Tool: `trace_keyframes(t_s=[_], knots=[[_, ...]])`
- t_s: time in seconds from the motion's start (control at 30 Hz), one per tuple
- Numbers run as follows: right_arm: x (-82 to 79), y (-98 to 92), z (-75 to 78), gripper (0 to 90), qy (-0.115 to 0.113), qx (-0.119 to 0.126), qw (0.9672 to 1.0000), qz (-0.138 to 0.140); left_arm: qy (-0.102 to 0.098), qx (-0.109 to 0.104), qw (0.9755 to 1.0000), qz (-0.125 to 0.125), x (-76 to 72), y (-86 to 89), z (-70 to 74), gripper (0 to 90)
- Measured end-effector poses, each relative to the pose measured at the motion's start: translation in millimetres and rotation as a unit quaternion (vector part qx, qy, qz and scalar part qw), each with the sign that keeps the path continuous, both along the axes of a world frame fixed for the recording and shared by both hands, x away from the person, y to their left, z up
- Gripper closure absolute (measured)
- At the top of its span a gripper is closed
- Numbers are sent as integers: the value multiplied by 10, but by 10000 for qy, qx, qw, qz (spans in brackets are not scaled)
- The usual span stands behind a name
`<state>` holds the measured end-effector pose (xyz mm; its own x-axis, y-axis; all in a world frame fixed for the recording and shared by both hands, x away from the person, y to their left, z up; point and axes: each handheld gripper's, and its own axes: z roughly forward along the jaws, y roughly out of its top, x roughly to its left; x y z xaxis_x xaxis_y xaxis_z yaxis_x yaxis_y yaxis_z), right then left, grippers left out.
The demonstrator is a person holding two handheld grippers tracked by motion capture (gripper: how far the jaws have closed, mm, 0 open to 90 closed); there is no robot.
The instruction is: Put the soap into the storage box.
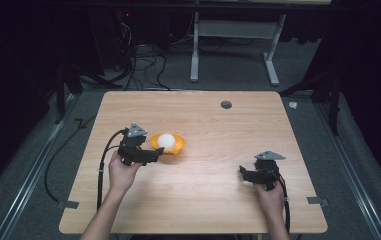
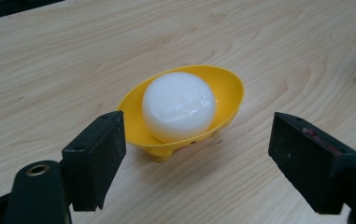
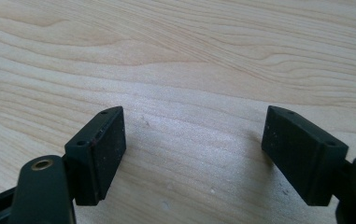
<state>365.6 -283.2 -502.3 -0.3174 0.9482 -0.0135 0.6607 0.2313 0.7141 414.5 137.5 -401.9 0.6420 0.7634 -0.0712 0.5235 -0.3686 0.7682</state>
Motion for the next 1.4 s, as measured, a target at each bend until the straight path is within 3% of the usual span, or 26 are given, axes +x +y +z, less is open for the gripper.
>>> trace_keyframes(t_s=[0.63, 1.4], knots=[[-2, 3, 1, 227, 10, -1, 10000, -7, -58, -11, 10000, 58, -192, 167, 1, 197], [-1, 4, 0, 227, 1, -8, 10000, 1, -1, -332, 9993, 177, -333, 355, -33, 196]])
